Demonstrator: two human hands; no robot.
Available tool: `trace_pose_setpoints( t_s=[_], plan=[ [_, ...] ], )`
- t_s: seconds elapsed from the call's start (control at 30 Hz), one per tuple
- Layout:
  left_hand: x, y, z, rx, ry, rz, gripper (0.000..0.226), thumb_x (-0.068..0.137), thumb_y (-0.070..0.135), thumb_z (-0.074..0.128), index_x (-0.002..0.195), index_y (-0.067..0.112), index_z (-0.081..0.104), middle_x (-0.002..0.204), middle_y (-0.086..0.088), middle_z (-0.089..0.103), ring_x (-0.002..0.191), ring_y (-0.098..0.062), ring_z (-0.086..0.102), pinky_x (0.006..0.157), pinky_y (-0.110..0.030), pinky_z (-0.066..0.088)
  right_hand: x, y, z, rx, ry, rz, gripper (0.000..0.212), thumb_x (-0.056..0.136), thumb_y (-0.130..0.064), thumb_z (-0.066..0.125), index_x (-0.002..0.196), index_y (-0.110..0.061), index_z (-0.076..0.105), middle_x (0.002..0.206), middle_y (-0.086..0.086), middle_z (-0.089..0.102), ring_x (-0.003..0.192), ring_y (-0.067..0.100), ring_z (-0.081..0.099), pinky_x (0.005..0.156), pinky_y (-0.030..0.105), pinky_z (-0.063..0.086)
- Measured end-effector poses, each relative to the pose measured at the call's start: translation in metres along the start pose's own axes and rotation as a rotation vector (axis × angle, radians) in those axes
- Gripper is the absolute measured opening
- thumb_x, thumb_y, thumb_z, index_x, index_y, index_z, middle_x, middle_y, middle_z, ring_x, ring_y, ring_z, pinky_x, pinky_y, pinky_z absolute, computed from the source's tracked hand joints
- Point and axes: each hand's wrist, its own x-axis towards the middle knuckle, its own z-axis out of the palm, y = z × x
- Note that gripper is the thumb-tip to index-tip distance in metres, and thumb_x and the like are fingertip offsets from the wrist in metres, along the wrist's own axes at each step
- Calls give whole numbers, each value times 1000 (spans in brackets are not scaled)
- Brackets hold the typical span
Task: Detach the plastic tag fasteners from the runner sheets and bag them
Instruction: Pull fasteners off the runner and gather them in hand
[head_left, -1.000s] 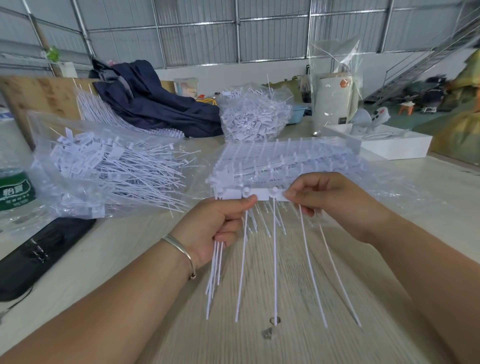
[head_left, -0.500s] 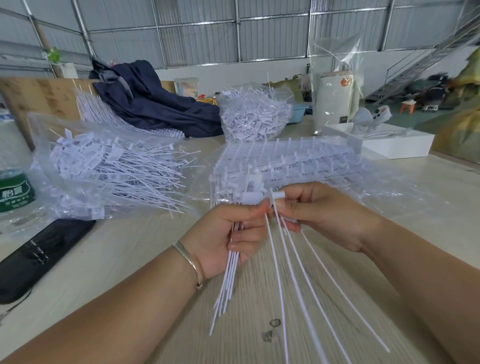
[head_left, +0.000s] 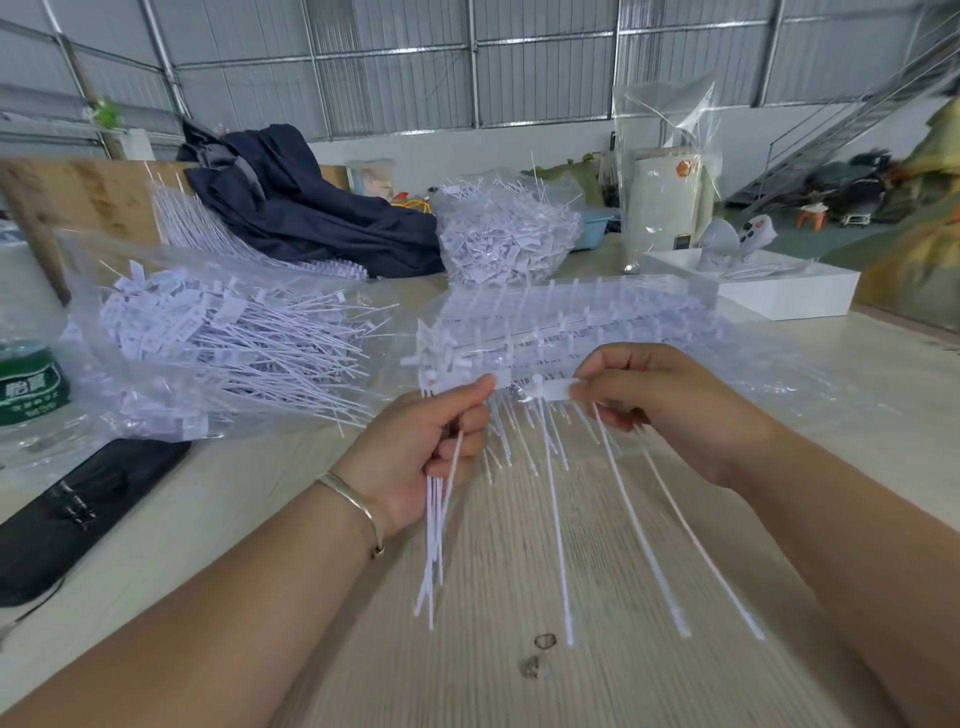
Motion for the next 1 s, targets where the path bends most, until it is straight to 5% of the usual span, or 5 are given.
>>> trace_pose_setpoints(
  t_s=[0.27,0.5,0.63,0.77,1.0],
  plan=[
    [-5,-3,5,42,-94,-46,11,61,-2,61,68,7,59,41,5,23,29,-4,22,29,-14,16,1,2,3,-18,-43,47,11,84,0,52,78,-4,62,58,11,48,50,14,41,49,16,37],
    [0,-8,3,103,59,-130,23,99,14,46,90,3,63,43,6,30,32,-5,31,29,-14,20,-1,2,5,-51,-56,1,12,84,0,57,78,-6,66,57,7,52,52,13,44,49,13,37],
    [0,-9,2,50,87,-162,40,102,32,43,77,5,60,44,6,30,30,-3,28,27,-12,17,0,4,5,-43,-63,-12,9,85,-8,66,89,-7,74,64,10,55,61,17,47,61,20,39],
    [0,-5,3,77,69,-149,36,85,48,61,73,14,57,50,9,23,34,-2,19,28,-14,14,-2,5,6,-59,-76,-15,12,84,-16,72,95,-14,77,62,6,55,61,15,46,64,26,38],
    [-2,-5,5,109,12,-176,14,57,22,81,52,21,68,55,10,20,36,-2,16,32,-13,10,-2,2,5,33,-152,-58,21,91,-1,58,106,-7,71,69,8,56,63,13,49,59,21,37]
  ],
)
